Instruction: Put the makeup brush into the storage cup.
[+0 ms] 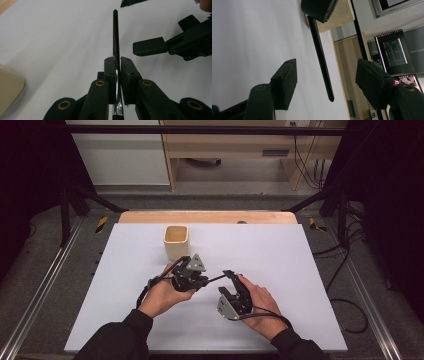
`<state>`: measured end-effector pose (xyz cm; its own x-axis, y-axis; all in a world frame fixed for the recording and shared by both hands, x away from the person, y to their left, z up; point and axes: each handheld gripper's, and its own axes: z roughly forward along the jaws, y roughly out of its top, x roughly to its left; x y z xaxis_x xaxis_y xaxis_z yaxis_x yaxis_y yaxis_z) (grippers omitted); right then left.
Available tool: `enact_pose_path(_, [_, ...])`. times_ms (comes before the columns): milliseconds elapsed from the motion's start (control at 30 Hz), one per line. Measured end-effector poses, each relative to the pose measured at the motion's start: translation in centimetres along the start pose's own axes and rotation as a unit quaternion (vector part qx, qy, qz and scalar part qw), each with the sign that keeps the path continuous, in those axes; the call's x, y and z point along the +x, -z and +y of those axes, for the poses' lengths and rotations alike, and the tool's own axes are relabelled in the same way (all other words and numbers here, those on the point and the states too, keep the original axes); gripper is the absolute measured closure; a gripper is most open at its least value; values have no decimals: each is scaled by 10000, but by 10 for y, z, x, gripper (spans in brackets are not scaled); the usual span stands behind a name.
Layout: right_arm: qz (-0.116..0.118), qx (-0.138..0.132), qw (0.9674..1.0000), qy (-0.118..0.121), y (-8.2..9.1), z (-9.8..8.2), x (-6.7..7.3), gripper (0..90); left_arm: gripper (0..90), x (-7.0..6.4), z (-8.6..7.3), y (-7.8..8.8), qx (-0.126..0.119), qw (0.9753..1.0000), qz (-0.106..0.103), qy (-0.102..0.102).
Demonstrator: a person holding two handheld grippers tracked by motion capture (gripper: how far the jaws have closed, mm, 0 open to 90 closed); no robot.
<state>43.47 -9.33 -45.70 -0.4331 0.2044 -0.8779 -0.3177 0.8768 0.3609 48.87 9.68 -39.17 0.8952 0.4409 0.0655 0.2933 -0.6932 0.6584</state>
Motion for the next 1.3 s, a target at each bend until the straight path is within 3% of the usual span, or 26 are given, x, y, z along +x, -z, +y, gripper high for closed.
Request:
enact_pose_path(200, [-45, -9, 9995, 318, -4, 1, 3, 405, 837, -2, 1, 0, 32, 10000, -30, -56])
enact_pose_path(533, [-26, 8, 9995, 309, -6, 1, 6, 493, 837, -3, 2, 0, 40, 10000, -21, -65])
enact_pose_path(667, [-20, -29, 9993, 369, -6, 2, 5, 531, 837, -3, 2, -1, 39, 9999, -47, -88])
enact_pose_path(833, [-61, -108, 9980, 625, -7, 2, 5, 585, 837, -4, 3, -1, 31, 9999, -57, -93])
enact_pose_path(1300, [-82, -142, 9969, 769, -7, 4, 6, 717, 837, -6, 3, 0, 38, 9998, -90, -144])
